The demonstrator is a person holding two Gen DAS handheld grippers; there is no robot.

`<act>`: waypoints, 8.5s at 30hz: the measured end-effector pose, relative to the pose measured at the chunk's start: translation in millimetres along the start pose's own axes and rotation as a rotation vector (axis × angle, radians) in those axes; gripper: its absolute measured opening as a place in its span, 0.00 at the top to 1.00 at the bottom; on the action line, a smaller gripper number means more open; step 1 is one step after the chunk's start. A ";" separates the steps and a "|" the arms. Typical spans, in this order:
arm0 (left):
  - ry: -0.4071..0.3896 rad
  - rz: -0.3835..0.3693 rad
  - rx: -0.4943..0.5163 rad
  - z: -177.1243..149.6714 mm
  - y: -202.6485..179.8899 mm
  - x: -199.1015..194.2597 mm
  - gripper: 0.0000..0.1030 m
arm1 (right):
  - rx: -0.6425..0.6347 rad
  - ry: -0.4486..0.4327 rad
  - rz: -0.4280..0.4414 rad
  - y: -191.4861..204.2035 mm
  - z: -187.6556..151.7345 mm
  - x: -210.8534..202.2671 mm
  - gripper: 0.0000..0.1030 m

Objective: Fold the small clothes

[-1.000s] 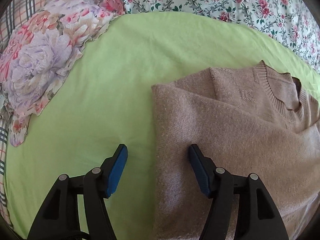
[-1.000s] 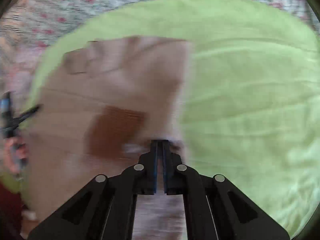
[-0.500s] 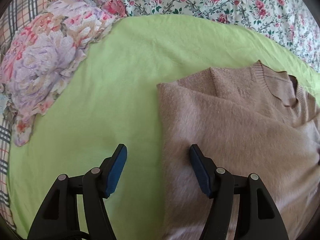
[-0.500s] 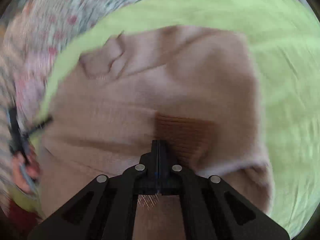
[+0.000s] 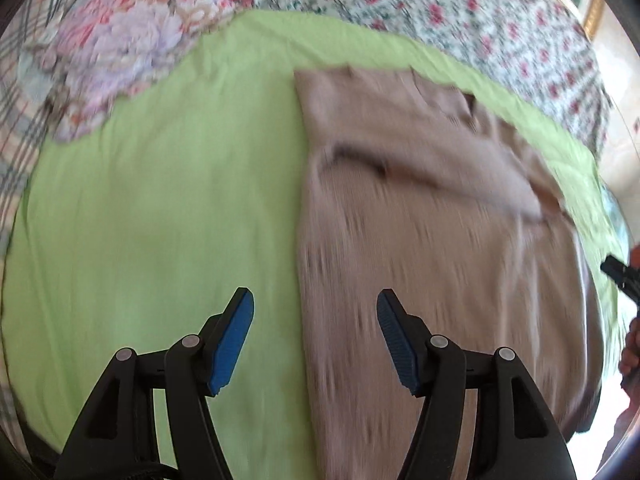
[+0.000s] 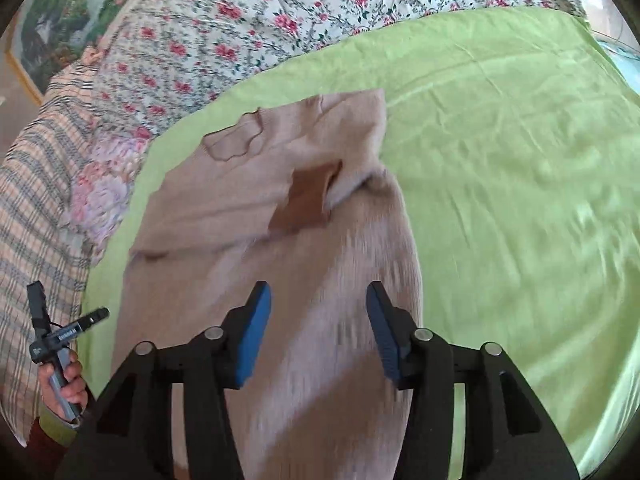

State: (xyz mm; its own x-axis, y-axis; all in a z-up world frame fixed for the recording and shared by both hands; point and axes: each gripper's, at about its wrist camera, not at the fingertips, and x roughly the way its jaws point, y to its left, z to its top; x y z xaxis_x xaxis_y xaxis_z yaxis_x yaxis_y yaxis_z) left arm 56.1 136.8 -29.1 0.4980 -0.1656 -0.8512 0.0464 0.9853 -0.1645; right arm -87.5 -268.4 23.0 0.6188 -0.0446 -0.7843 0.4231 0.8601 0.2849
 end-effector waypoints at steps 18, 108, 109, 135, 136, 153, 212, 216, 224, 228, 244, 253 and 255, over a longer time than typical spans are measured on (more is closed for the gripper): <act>0.093 -0.407 0.084 -143.7 -28.5 -27.3 0.44 | 0.067 0.110 0.203 -47.0 -137.3 -75.2 0.50; -0.003 -0.432 0.250 134.7 -120.4 90.4 0.65 | -0.420 0.268 0.293 94.0 113.6 157.5 0.60; 0.024 -0.410 0.271 141.7 -124.1 100.5 0.65 | -0.437 0.322 0.284 97.5 116.7 173.9 0.60; -0.140 -0.272 -0.098 150.6 -3.3 73.2 0.70 | -0.036 -0.057 0.096 10.8 135.6 119.9 0.62; -0.134 -0.281 -0.088 137.7 -10.1 67.6 0.69 | -0.038 -0.053 0.105 14.8 125.5 117.1 0.62; -0.021 -0.378 -0.131 17.7 -60.4 39.6 0.43 | 0.051 -0.019 0.205 31.5 30.0 84.1 0.58; -0.232 -0.346 0.262 112.6 -260.9 59.7 0.91 | -0.111 0.157 0.530 62.8 212.2 163.2 0.83; -0.226 -0.395 0.300 112.8 -301.6 58.5 0.91 | -0.181 0.113 0.394 33.9 218.2 130.3 0.83; -0.075 -0.438 0.357 87.2 -353.8 115.8 0.90 | -0.149 0.158 0.173 -41.1 185.9 146.8 0.83; -0.064 -0.437 0.360 83.1 -352.2 122.2 0.89 | -0.170 0.097 0.149 -41.9 181.8 141.5 0.83; -0.088 -0.451 0.260 86.8 -230.9 38.7 0.19 | -0.094 0.061 0.060 -73.2 165.6 98.3 0.25; 0.130 -0.549 0.039 147.3 -172.6 119.9 0.18 | 0.002 0.175 0.221 -78.3 161.5 130.5 0.22; 0.173 -0.561 0.030 145.9 -177.7 138.6 0.18 | 0.023 0.189 0.247 -81.0 161.2 137.7 0.22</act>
State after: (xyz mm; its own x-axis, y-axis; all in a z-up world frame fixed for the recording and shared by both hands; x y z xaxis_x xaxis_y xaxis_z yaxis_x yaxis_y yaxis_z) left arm 243.2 -55.0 -45.1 0.2414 -0.6640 -0.7077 0.2879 0.7454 -0.6012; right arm 70.0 -426.2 -19.3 0.5716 0.2610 -0.7779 0.2918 0.8214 0.4901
